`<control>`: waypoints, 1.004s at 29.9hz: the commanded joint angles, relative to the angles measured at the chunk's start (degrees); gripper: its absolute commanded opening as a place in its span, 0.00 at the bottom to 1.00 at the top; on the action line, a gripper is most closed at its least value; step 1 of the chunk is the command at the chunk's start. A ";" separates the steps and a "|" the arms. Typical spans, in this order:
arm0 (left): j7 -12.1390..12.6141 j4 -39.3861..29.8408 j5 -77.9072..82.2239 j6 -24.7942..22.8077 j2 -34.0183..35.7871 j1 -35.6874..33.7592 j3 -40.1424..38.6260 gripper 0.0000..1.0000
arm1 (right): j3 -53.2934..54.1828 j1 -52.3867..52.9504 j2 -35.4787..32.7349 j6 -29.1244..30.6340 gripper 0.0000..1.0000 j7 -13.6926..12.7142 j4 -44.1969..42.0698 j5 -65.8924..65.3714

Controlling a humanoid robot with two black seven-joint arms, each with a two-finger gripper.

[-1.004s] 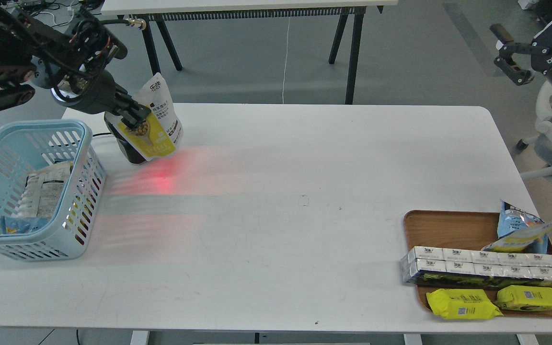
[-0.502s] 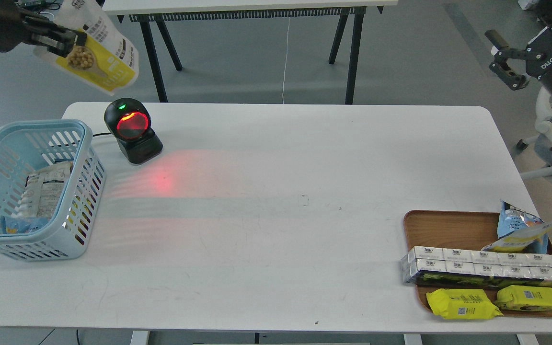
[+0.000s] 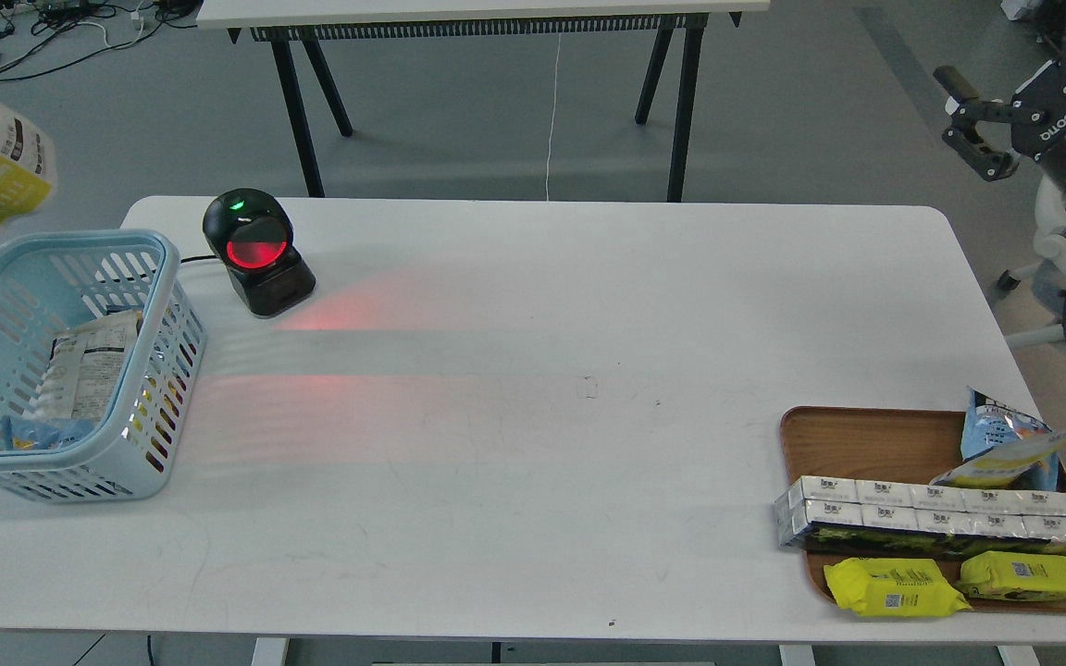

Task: Scan snack and place in basket
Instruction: 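Move the bag with the left gripper into the blue basket and release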

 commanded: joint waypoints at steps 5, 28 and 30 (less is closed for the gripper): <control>0.00 -7.59 6.52 -0.10 2.81 4.27 0.04 0.00 | 0.08 -0.36 0.00 0.00 0.96 0.01 -0.14 0.00; 0.00 -11.02 2.68 -0.19 0.53 18.95 -14.71 0.63 | -0.36 -1.15 0.70 0.00 0.98 0.01 0.57 -0.26; 0.00 -10.85 -3.11 -0.19 0.09 19.04 -17.87 0.80 | -0.18 -0.98 1.76 0.00 0.98 0.01 0.30 -0.78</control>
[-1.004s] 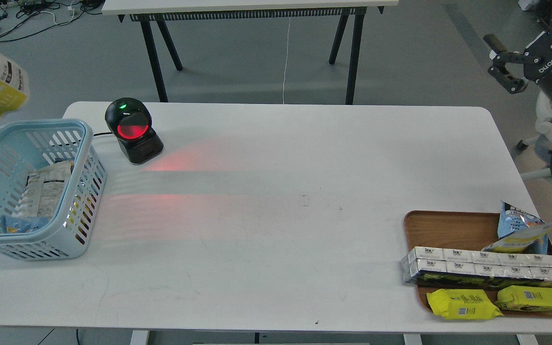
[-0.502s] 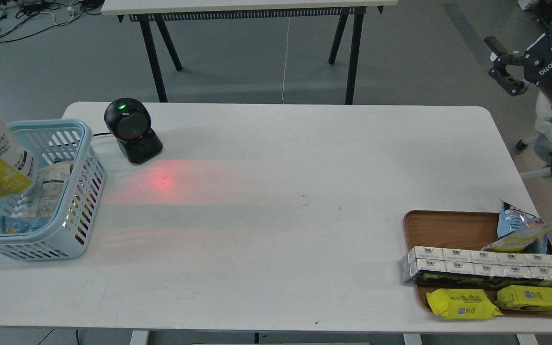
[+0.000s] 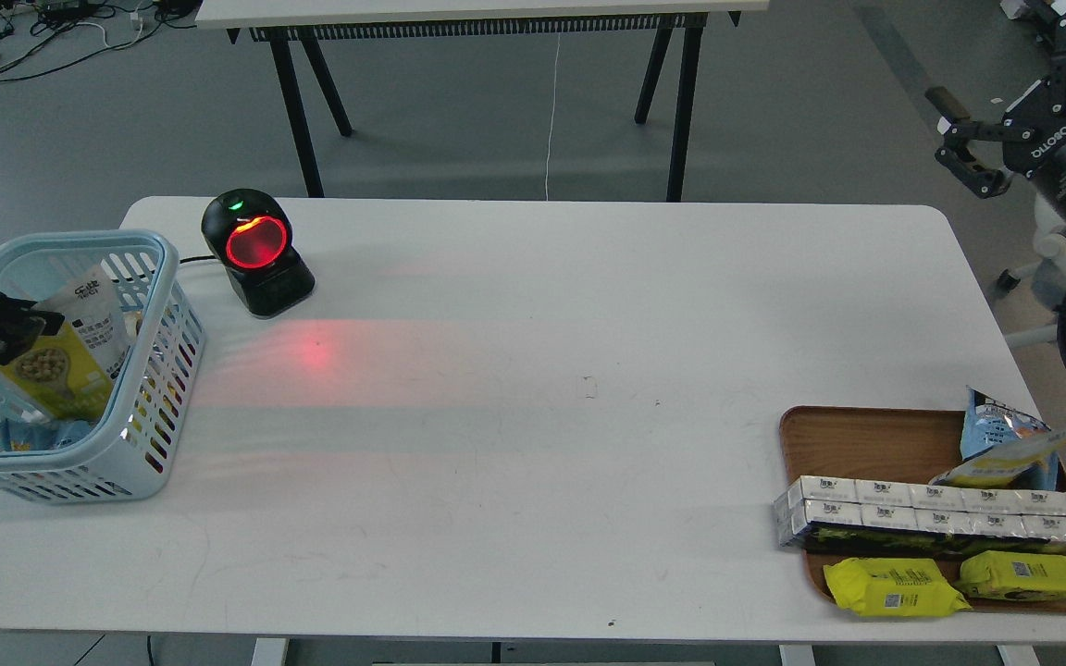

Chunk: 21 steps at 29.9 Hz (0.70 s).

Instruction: Scan snack and place in basket

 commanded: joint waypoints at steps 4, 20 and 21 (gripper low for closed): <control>0.00 0.60 -18.48 0.17 -2.70 0.40 -10.38 0.86 | 0.14 0.86 1.69 0.00 0.98 -0.01 -0.19 -2.29; 0.00 4.28 -72.98 0.00 -25.81 0.58 -20.41 0.91 | -0.65 3.05 9.07 0.00 0.98 -0.01 -1.15 -10.20; 0.00 5.07 -75.79 -0.09 -27.48 0.66 -21.20 0.91 | -0.65 3.32 9.51 0.00 0.98 -0.01 -1.24 -10.29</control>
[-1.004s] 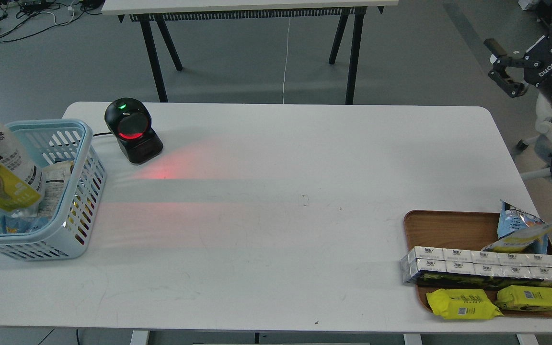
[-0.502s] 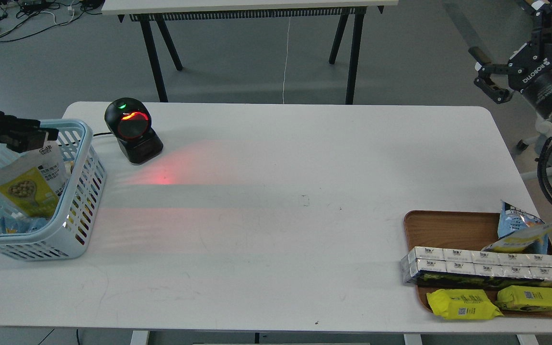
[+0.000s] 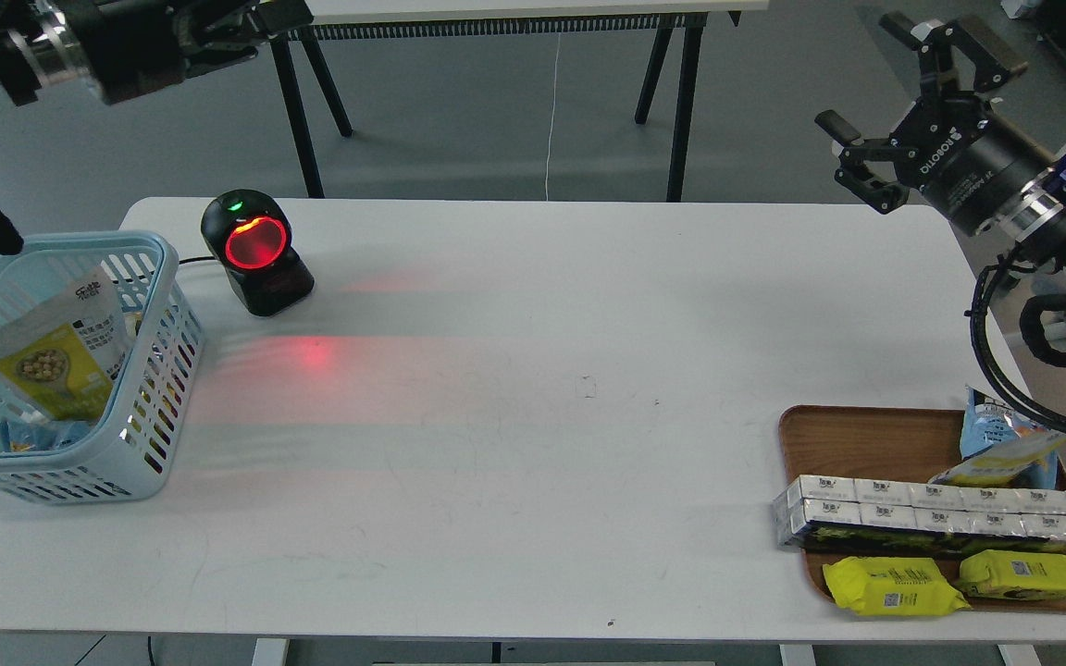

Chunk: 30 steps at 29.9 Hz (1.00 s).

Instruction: Scan snack and place in basket

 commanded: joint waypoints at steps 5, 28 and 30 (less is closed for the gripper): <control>-0.01 10.08 -18.21 -5.48 -12.80 1.91 -6.44 0.92 | -1.17 1.80 4.60 -0.75 0.99 0.02 -0.26 -0.84; -0.01 19.25 -16.91 -10.82 -18.72 14.47 -6.88 0.98 | -3.98 -0.05 5.13 -1.02 0.99 0.02 3.25 -14.55; -0.01 18.10 -16.03 -10.82 -16.69 15.79 -6.80 0.98 | -3.72 -0.22 4.87 -1.02 0.99 0.02 3.34 -14.55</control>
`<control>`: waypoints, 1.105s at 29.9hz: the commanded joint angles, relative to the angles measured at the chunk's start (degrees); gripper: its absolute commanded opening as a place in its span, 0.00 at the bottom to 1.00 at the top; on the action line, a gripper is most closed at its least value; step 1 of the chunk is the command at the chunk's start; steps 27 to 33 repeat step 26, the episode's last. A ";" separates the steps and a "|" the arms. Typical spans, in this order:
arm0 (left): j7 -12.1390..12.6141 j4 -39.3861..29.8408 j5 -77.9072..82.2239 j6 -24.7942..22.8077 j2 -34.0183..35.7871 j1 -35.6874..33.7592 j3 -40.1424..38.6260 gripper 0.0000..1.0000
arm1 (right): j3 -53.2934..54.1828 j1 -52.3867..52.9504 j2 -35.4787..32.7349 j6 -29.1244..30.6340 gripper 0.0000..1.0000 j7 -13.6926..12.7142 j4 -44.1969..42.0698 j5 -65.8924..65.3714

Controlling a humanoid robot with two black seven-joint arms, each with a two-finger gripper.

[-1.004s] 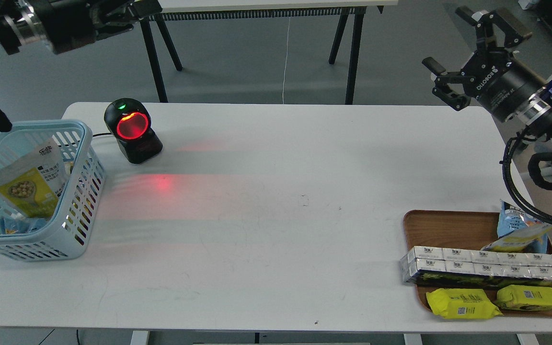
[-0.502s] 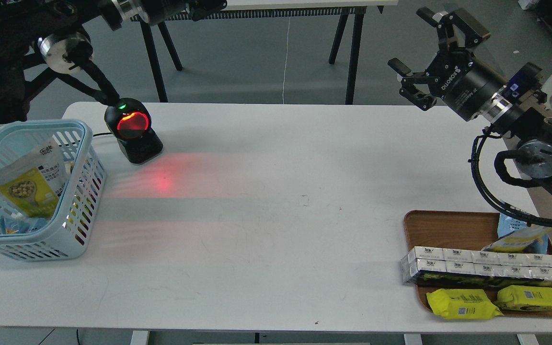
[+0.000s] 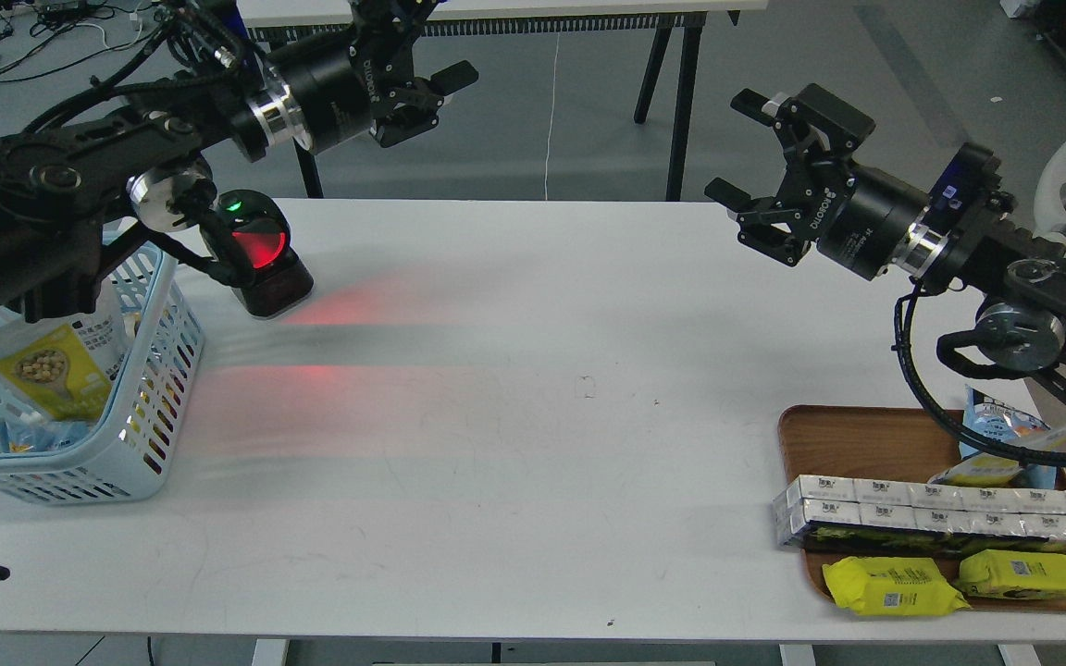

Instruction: Scan snack and place in basket

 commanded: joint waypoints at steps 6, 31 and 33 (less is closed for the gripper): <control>0.00 -2.09 2.14 0.00 6.83 6.00 -1.39 0.98 | 2.44 -0.44 0.44 -0.11 0.99 -0.02 0.62 -0.06; 0.00 -7.81 7.51 0.00 17.30 10.31 -6.84 0.99 | 6.57 -0.97 1.05 -0.90 0.99 -0.02 0.36 0.73; 0.00 -7.81 7.51 0.00 17.30 10.31 -6.84 0.99 | 6.57 -0.97 1.05 -0.90 0.99 -0.02 0.36 0.73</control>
